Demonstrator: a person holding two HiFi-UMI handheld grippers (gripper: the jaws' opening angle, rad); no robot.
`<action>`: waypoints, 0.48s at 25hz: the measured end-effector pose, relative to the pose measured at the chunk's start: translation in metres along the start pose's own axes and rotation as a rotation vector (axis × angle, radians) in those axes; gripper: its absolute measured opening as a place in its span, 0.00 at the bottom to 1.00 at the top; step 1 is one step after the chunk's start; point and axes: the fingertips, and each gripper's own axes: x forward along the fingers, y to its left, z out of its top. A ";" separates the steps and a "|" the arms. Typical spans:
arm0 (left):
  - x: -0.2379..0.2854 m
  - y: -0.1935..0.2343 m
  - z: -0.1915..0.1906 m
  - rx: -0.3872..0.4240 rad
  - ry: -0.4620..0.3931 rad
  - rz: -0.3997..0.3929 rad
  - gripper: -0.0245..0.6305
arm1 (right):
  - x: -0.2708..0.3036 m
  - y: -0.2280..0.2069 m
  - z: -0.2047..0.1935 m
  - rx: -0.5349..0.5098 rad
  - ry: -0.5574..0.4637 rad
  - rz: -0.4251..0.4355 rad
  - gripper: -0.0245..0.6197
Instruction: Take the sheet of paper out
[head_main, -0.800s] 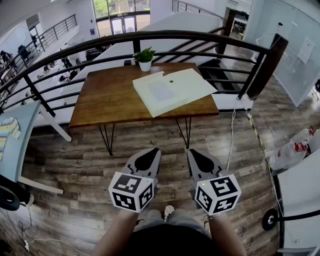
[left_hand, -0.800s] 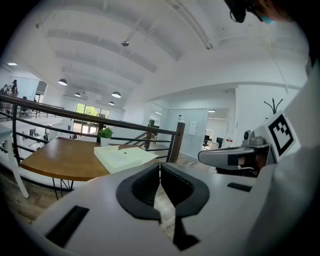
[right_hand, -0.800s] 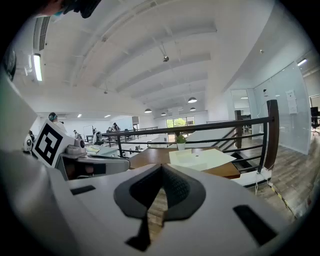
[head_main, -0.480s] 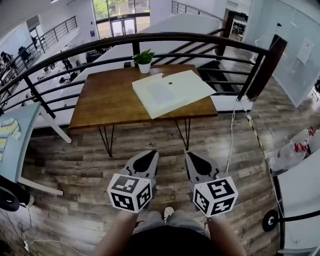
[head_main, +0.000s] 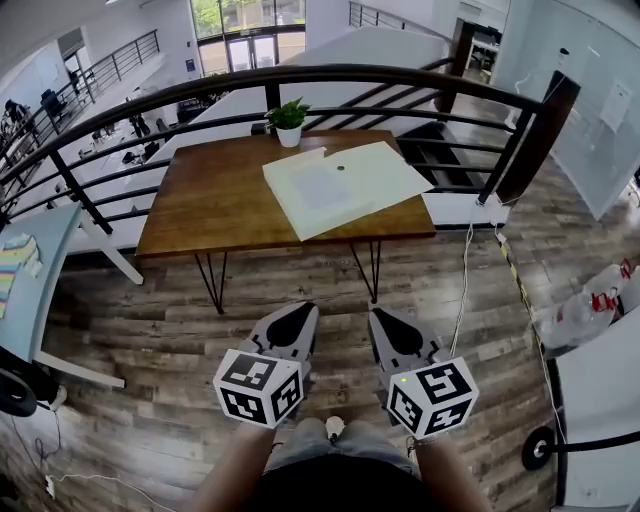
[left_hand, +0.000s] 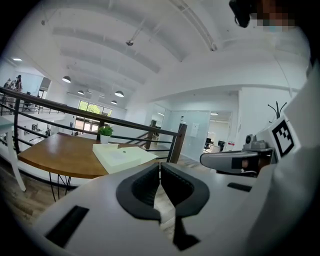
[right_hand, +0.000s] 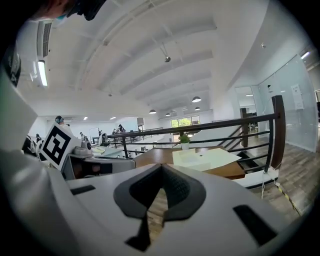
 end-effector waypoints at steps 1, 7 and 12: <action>0.003 -0.001 -0.001 -0.003 0.001 0.000 0.07 | 0.000 -0.004 0.000 0.001 0.001 0.003 0.08; 0.020 -0.003 -0.006 -0.026 0.018 0.001 0.07 | 0.010 -0.021 -0.004 0.016 0.013 0.010 0.08; 0.039 0.000 -0.008 -0.024 0.043 -0.015 0.07 | 0.021 -0.034 -0.009 0.021 0.033 0.009 0.08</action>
